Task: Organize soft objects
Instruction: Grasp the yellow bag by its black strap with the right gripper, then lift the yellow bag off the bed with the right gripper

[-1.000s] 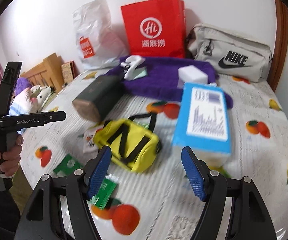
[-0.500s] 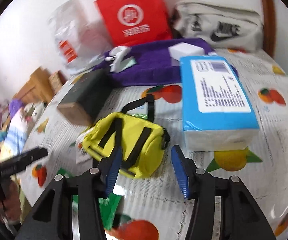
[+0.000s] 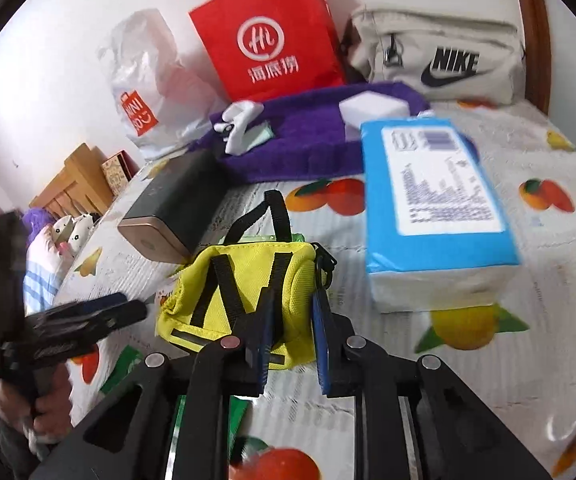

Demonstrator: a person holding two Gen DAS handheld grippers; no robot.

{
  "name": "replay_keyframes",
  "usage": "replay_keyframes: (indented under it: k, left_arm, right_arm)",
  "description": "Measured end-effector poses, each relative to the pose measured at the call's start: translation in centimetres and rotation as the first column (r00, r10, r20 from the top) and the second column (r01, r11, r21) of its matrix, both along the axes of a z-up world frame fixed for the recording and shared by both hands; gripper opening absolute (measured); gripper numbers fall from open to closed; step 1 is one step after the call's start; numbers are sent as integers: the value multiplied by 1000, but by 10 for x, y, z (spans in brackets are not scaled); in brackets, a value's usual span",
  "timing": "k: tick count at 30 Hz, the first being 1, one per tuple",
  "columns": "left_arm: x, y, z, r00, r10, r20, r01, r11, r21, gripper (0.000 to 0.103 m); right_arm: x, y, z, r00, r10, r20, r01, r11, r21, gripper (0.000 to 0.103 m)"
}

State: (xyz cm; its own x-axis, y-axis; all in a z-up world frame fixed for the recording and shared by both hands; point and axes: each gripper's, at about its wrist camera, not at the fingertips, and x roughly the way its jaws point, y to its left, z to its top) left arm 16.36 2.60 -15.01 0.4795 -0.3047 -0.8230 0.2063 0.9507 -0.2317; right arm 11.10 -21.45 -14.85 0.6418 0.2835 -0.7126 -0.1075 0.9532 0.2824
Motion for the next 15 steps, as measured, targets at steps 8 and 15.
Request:
replay_keyframes:
  k: [8,15]
  left_arm:
    - [16,-28,-4,994,-111,23,109,992,66,62]
    - [16,-35,-6,981,-189,30,187,980,67,66]
  right_arm:
    - [-36,-33,9,1000,2,-16,-2,1000,-31,18]
    - [-51,-63,-8,998,-37,-51,33,997,-76,19]
